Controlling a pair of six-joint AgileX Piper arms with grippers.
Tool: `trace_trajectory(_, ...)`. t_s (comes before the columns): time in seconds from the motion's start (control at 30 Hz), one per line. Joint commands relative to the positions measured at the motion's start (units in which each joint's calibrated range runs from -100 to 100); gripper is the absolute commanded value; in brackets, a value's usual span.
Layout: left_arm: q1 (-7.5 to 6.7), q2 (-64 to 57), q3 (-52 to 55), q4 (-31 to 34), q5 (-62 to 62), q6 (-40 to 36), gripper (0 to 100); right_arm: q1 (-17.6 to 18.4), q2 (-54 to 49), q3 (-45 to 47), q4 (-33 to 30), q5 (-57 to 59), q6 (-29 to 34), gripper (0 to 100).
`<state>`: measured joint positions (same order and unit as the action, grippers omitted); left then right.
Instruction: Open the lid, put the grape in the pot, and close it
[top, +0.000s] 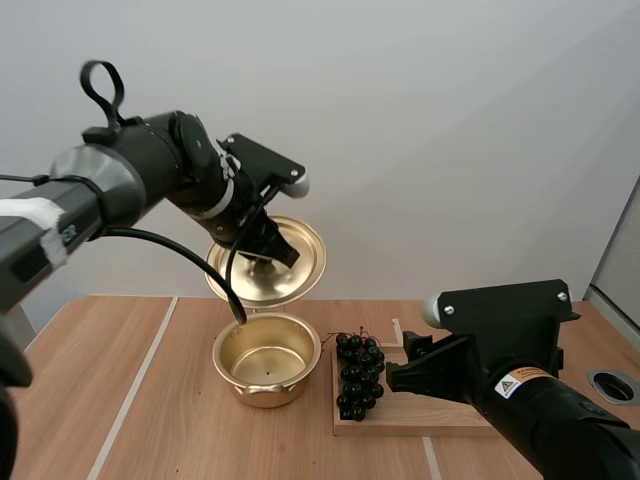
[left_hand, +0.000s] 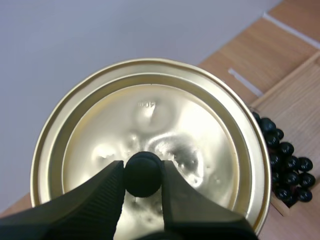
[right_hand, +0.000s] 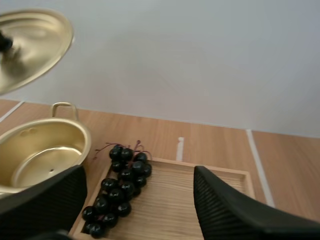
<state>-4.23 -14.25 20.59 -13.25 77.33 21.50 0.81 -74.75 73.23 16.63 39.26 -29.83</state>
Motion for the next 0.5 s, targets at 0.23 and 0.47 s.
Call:
trace_trajectory(0.23, -0.10, -19.0, -14.0, 3.7, 2.7, -1.7, 0, -0.2, 16.9, -5.4, 22.7, 6.1, -22.7, 100)
trace_trajectory(0.47, -0.10, -25.4, -17.3, 5.0, 2.7, -1.7, 0, 0.2, 34.6, -12.3, 24.3, 6.9, -22.7, 100)
